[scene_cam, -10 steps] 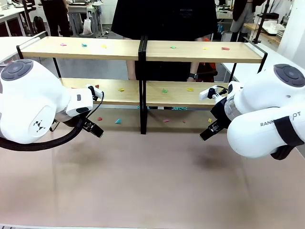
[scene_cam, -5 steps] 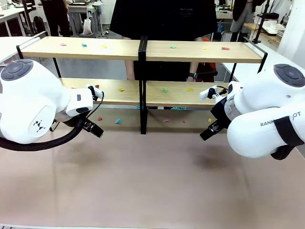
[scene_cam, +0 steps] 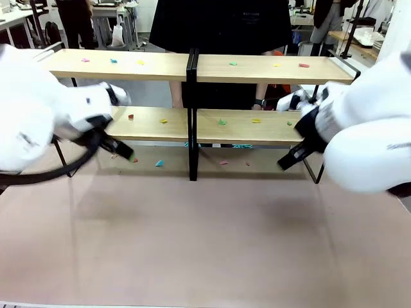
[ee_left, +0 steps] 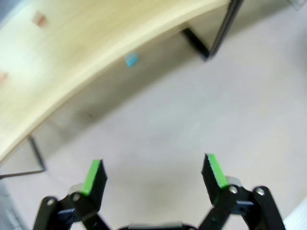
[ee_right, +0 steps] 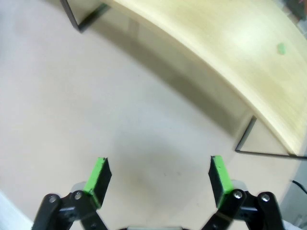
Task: Clean the shelves.
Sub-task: Pick up the Duster when the human hands it over.
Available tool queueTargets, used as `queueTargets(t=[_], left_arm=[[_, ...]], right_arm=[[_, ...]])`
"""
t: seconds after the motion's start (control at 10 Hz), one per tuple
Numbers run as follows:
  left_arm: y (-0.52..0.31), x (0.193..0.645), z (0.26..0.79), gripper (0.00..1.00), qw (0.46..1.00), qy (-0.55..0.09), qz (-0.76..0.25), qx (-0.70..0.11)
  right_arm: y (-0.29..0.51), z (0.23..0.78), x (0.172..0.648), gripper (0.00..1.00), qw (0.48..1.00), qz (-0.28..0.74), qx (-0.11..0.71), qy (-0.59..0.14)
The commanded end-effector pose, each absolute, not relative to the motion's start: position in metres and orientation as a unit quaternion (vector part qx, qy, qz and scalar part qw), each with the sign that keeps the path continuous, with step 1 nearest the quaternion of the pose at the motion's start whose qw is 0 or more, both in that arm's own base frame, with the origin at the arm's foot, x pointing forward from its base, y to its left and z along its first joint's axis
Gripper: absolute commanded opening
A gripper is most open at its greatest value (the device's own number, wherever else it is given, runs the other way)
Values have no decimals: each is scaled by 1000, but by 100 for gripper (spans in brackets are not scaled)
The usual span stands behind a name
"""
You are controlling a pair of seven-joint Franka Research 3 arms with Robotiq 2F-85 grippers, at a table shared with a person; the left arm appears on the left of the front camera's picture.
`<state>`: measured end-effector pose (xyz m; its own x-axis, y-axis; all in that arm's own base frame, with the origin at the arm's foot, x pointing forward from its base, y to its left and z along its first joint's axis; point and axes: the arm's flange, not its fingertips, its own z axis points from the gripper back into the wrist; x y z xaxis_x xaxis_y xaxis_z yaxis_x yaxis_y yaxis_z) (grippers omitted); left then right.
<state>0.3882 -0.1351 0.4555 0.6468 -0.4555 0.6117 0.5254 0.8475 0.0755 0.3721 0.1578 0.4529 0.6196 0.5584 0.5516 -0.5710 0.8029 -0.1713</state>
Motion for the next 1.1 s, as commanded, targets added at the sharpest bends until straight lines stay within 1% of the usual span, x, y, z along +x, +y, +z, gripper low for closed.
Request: queueTargets(t=[0.0, 0.1, 0.2, 0.3, 0.4, 0.5, 0.6, 0.7, 0.8, 0.9, 1.0], left_arm=[[-68, 310, 530, 100, 874, -387, -283, -81], [-50, 287, 556, 100, 850, -403, -320, -111], [-35, 265, 575, 100, 834, -421, -337, -117], [-15, 251, 590, 100, 824, -445, -333, -114], [-1, 246, 600, 100, 817, -470, -309, -125], [-1, 258, 596, 100, 836, -509, -193, -63], [-12, 261, 635, 100, 822, -458, -318, -115], [8, 253, 645, 100, 822, -485, -279, -108], [3, 253, 651, 100, 797, -484, -314, -180], [9, 253, 669, 100, 793, -507, -291, -172], [11, 248, 679, 100, 793, -521, -268, -168]], right_arm=[[126, 544, 321, 100, 895, 299, 42, -327], [109, 571, 305, 100, 892, 286, 46, -348], [91, 592, 291, 100, 886, 287, 53, -361], [70, 612, 280, 100, 884, 275, 56, -375], [56, 625, 274, 100, 879, 255, 56, -399], [61, 617, 275, 100, 876, 210, 4, -434], [66, 627, 268, 100, 882, 258, 54, -390], [55, 637, 264, 100, 879, 240, 46, -410], [60, 644, 259, 100, 859, 250, 70, -441], [57, 661, 251, 100, 844, 240, 94, -471], [54, 671, 245, 100, 844, 227, 109, -474]])
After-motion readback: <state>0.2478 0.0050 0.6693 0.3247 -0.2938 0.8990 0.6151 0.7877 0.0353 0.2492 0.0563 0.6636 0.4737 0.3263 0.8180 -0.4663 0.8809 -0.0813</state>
